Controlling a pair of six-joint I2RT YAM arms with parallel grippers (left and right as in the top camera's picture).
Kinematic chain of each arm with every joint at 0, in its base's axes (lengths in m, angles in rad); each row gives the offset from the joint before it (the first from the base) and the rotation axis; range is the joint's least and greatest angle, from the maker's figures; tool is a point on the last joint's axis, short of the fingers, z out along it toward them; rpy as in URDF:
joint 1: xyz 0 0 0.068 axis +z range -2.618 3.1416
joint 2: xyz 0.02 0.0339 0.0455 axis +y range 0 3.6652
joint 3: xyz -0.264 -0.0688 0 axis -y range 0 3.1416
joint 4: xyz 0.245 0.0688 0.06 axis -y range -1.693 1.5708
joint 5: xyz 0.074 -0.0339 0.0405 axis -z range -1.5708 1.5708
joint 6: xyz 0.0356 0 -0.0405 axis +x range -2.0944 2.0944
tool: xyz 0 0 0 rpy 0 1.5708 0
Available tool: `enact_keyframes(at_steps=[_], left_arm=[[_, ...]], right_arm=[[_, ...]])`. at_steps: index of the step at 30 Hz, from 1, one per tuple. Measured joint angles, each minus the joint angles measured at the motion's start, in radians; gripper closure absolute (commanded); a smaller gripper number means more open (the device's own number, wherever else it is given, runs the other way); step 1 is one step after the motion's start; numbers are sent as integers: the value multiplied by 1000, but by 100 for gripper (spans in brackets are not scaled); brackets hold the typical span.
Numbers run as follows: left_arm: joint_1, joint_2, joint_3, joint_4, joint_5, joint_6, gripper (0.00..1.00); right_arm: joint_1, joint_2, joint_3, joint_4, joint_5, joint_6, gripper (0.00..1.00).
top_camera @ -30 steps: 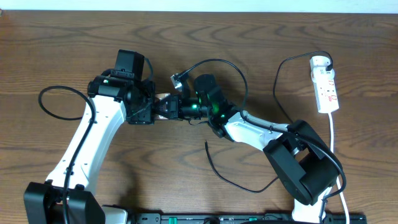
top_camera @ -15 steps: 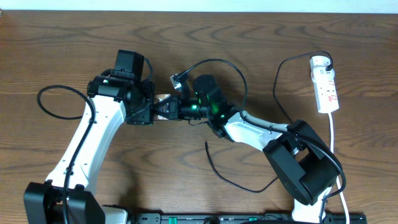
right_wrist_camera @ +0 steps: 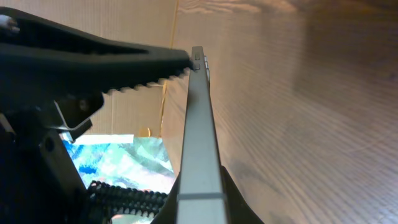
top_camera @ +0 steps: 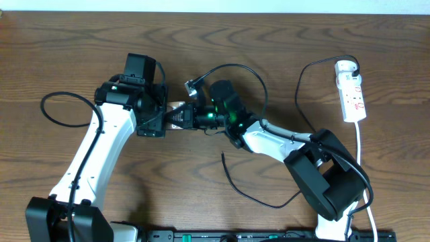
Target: Plug charger to phone and switch on socket
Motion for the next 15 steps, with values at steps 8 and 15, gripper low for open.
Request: enact_keyframes(at_steps=[8, 15], left_arm=[[68, -25, 0, 117, 84, 140, 8], [126, -140, 0, 209, 221, 456, 8]], right_arm=[[-91, 8, 0, 0, -6, 4, 99], [-182, 8, 0, 4, -6, 22, 99]])
